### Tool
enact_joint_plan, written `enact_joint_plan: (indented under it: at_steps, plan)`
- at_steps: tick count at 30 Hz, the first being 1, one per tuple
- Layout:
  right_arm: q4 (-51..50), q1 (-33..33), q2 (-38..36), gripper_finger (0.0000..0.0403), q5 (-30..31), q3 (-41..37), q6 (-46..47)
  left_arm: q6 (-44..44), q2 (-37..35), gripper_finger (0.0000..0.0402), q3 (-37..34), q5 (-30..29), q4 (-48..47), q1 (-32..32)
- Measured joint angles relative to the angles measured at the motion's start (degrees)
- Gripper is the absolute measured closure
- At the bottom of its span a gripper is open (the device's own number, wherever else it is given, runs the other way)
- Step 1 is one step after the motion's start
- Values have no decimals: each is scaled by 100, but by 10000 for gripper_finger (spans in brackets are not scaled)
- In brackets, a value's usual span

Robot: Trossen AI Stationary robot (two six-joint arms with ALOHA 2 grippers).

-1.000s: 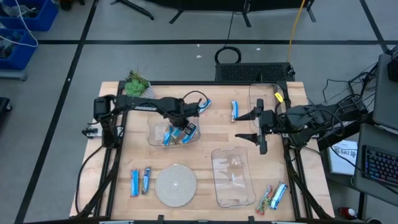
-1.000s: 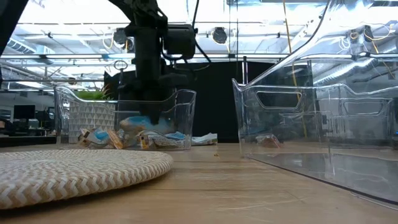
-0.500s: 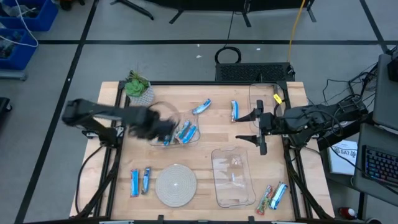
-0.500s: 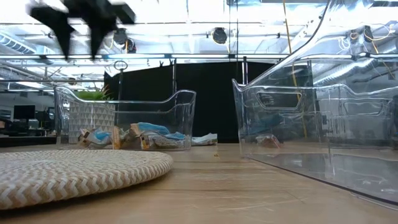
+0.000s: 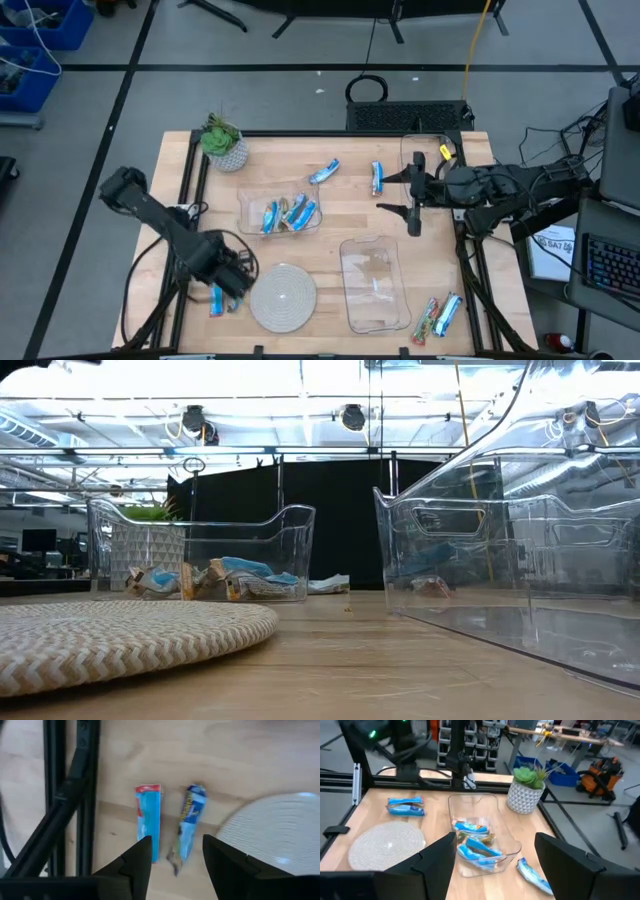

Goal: Pick and place Granola Bars by type
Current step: Put the bottom left red granola bar into the top right transparent bin

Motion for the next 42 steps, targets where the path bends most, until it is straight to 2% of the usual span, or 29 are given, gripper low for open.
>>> enact_joint_plan:
  at_steps: [7, 12, 16, 20, 24, 33, 42]
  plan:
    - [-1, -23, -14, 140, -8, 0, -53, 61, 699, 241, 1, 483, -124, -328]
    - [-3, -23, -13, 140, -8, 0, -73, 1268, 1325, 249, 1, 90, -138, -489]
    - [-3, -23, -13, 140, -10, 0, -62, 1656, 1584, 245, 1, 681, -62, -469]
    - [-1, -23, -13, 140, -10, 0, 236, 800, 1677, 241, 0, 1014, 116, -591]
    - [-1, -23, -13, 140, -8, 0, 512, -19, 1677, 240, -115, 728, 977, -893]
    - [3, -24, -11, 140, -1, 0, 515, -60, 1675, 240, -817, 1016, 1688, -1019]
    - [113, -25, -9, 140, 1, 0, 616, -122, 1634, 241, -1569, 1273, 2813, -1126]
